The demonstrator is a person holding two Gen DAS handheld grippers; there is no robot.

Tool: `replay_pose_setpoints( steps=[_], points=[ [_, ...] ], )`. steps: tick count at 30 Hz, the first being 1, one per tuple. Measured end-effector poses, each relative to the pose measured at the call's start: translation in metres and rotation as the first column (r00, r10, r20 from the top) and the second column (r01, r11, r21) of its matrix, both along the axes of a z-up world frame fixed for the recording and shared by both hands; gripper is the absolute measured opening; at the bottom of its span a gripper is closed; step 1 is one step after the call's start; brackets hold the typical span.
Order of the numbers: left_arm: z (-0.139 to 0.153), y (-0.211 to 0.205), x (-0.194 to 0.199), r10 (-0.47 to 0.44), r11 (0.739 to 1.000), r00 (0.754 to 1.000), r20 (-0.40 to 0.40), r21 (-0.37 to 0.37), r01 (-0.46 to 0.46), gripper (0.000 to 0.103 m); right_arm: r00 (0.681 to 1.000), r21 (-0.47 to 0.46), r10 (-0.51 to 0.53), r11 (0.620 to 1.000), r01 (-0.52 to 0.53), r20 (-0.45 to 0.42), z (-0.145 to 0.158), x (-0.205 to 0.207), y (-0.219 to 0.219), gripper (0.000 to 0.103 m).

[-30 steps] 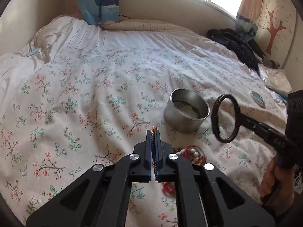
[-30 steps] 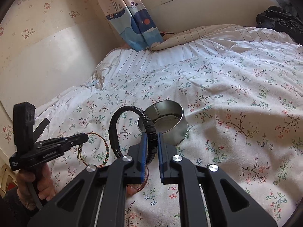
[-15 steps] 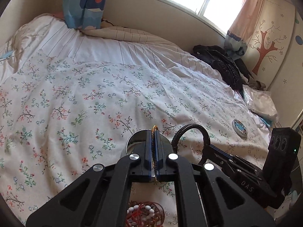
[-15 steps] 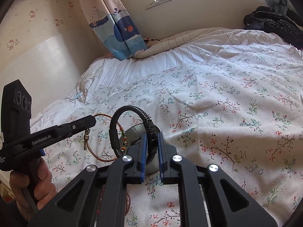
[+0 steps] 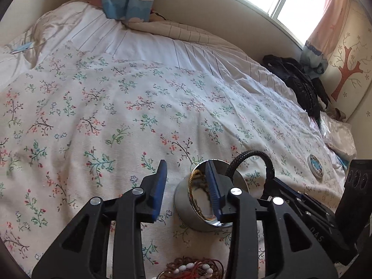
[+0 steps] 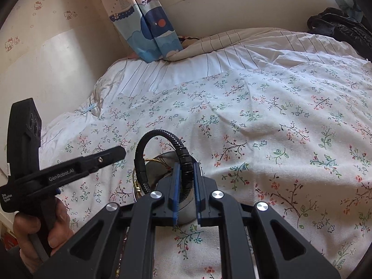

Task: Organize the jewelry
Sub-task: 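Carry both bracelets to the silver tin and open both grippers over it, then grasp a red-string bracelet from the pile with the left gripper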

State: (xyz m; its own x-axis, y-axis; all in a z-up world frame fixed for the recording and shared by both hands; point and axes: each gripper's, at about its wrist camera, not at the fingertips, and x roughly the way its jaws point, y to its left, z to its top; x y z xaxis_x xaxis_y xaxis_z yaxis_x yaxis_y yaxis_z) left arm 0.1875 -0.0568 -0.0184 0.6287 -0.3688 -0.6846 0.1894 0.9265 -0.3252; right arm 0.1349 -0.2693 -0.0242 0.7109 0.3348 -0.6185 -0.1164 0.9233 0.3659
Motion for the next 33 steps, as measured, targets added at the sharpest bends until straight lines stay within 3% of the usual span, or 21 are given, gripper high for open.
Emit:
replay_pose_setpoints(
  steps=[5, 6, 7, 9, 14, 24, 28, 33],
  points=[
    [0.003, 0.011, -0.001, 0.025, 1.0, 1.0, 0.005, -0.016, -0.025, 0.036, 0.999, -0.03, 0.028, 0.999, -0.03, -0.038, -0.008, 0.012, 0.013, 0.013],
    [0.002, 0.011, -0.001, 0.025, 1.0, 1.0, 0.005, -0.012, -0.025, 0.036, 0.999, -0.035, 0.028, 0.999, -0.03, -0.04, -0.01, 0.013, 0.014, 0.016],
    [0.003, 0.011, -0.002, 0.024, 1.0, 1.0, 0.008, -0.005, -0.024, 0.036, 0.999, -0.037, 0.023, 0.999, -0.024, -0.036, -0.01, 0.011, 0.014, 0.026],
    [0.005, 0.01, -0.004, 0.019, 1.0, 1.0, 0.017, 0.001, -0.019, 0.038, 1.0, -0.045, 0.005, 0.999, -0.006, -0.018, -0.007, 0.008, 0.012, 0.033],
    [0.014, 0.011, -0.014, 0.02, 0.999, 0.999, 0.05, 0.031, -0.021, 0.048, 0.999, -0.028, -0.038, 0.999, 0.039, 0.011, 0.0, -0.004, -0.001, 0.033],
    [0.008, 0.012, -0.048, -0.016, 0.992, 0.998, 0.055, 0.123, 0.009, 0.057, 0.996, -0.007, -0.086, 0.996, 0.086, 0.012, 0.005, -0.024, -0.01, 0.037],
    [0.001, 0.005, -0.066, -0.072, 0.984, 0.997, 0.037, 0.168, 0.065, 0.057, 0.994, -0.005, -0.107, 0.994, 0.107, 0.009, 0.005, -0.034, -0.015, 0.042],
    [-0.013, -0.014, -0.094, -0.164, 0.952, 0.987, 0.004, 0.262, 0.157, 0.057, 0.991, 0.01, -0.13, 0.991, 0.13, 0.0, 0.003, -0.048, -0.022, 0.043]
  ],
)
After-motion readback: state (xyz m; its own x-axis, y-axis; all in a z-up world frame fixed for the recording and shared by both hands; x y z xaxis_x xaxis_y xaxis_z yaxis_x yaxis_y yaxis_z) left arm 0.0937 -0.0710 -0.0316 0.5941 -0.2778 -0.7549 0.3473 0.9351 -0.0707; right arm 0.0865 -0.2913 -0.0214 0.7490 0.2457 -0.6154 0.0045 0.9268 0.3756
